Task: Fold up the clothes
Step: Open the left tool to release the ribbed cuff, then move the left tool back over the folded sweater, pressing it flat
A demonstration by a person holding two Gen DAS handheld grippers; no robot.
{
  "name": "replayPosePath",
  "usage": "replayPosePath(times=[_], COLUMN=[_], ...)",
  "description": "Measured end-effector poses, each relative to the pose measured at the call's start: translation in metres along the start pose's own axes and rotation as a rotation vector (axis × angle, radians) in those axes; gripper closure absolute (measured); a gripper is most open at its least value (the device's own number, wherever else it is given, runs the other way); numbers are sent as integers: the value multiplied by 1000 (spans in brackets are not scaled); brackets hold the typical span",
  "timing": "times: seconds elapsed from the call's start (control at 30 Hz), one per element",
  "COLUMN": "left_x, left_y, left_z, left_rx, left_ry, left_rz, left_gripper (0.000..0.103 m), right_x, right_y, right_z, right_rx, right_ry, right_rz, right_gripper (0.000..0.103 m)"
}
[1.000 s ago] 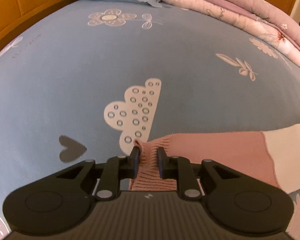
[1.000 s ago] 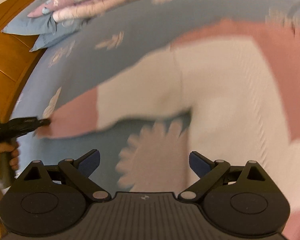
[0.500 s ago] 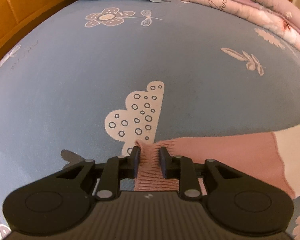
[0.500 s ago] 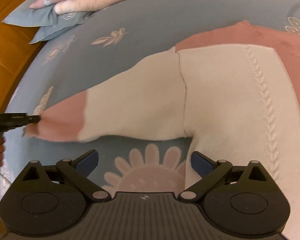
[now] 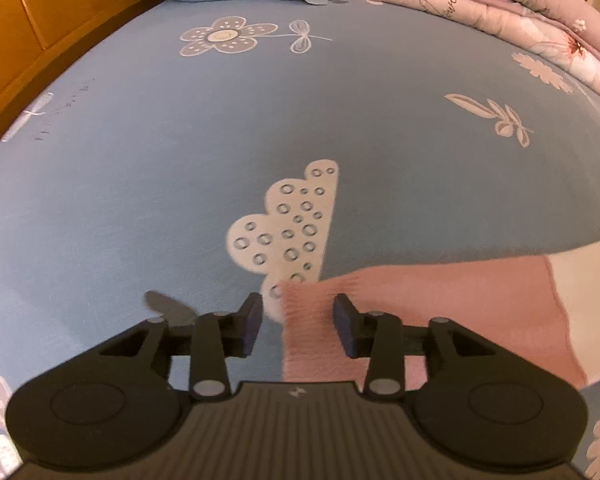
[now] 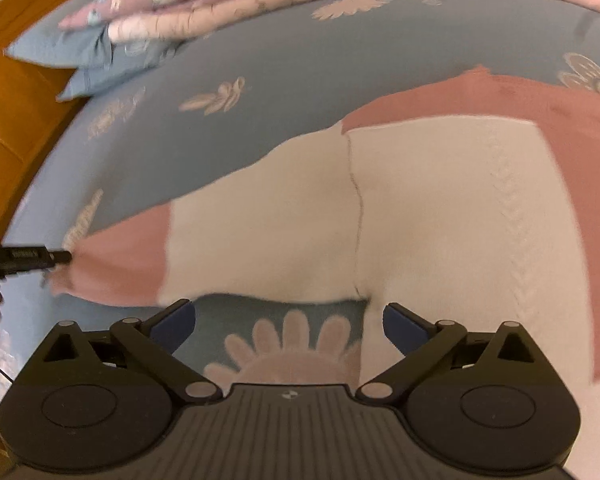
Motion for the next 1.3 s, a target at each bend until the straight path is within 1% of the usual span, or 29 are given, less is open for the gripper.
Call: replayPosePath(times=[0.07, 0.13, 0.17, 0.2, 0.23, 0.27, 0.3, 0.37, 0.43, 0.5, 0.53, 0.57, 0.63, 0.67, 0.73, 0.77, 0.8, 0.83, 0.87, 0.9, 0.97, 1.03, 1.1, 1.17, 1.2, 1.27, 1.3], left_x=[11, 23, 30, 37, 41, 45, 47, 49, 47, 44, 41, 39, 30, 25, 22, 23, 23, 22, 22, 21, 18, 21, 34, 44, 46, 43, 39], left_y=[-1, -1, 0, 0, 0, -2, -4, -11, -21, -34, -42, -49, -63, -69, -78, -81, -83, -82, -81, -77, -68, -59, -53, -51, -53, -63, -70], left_z=[2, -1, -4, -14, -26, -46, -64, -113, -165, -212, -233, -245, -262, -264, -261, -256, -250, -242, -235, -226, -211, -204, -210, -229, -240, -264, -272], left_rx=[-15, -26, -27, -26, -35, -52, -70, -106, -160, -244, -300, -346, -468, -520, -618, -667, -698, -700, -701, -688, -635, -562, -462, -415, -423, -476, -508], left_ry=[20, 32, 37, 6, -41, -107, -163, -296, -423, -504, -527, -531, -506, -477, -452, -437, -427, -418, -409, -396, -381, -364, -439, -543, -561, -588, -587], left_rz=[-18, -48, -64, -77, -78, -72, -65, -48, -30, -22, -28, -35, -40, -40, -68, -93, -101, -98, -94, -82, -47, -25, -36, -48, -57, -49, -47], left_gripper=[59, 59, 59, 58, 57, 57, 57, 56, 56, 55, 55, 55, 55, 55, 53, 49, 44, 40, 34, 33, 33, 41, 39, 38, 38, 38, 38], right_x=[2, -9, -8, -4, 1, 5, 8, 13, 17, 19, 21, 24, 29, 32, 33, 34, 35, 35, 36, 38, 41, 44, 44, 42, 41, 39, 38], right_y=[-14, -33, -38, -38, -38, -39, -41, -47, -52, -55, -56, -57, -59, -60, -62, -64, -65, -66, -67, -67, -66, -64, -63, -63, -64, -65, -66], right_z=[1, 4, 4, 8, 11, 12, 12, 11, 8, 5, 2, 0, -5, -8, -13, -16, -18, -20, -21, -23, -24, -24, -22, -20, -18, -14, -12], right_rx=[-16, -47, -31, -24, -16, -31, -45, -70, -81, -88, -95, -101, -112, -118, -133, -142, -152, -162, -172, -177, -175, -168, -160, -156, -156, -157, -155], right_ry=[18, 58, 27, 39, 51, 65, 62, 76, 64, 62, 53, 53, 51, 45, 46, 41, 39, 40, 41, 38, 42, 41, 43, 44, 45, 52, 54], right_rz=[33, 112, 108, 96, 83, 83, 84, 90, 95, 107, 102, 98, 90, 81, 84, 83, 82, 84, 86, 82, 78, 70, 65, 67, 70, 81, 82], right_gripper=[1, 0, 0, 0, 1, 1, 1, 1, 1, 1, 1, 1, 1, 1, 1, 1, 1, 1, 1, 1, 1, 1, 1, 1, 1, 1, 1])
Point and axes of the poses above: each gripper's, at about its wrist camera, not at the fingertips, and x roughly against the way its jaws point, z to its left, y to its top, the point moved 9 cm from there along -x, roughly the way its jaws point, and after that the axes turned 8 degrees about x, right-handed, at the moved point
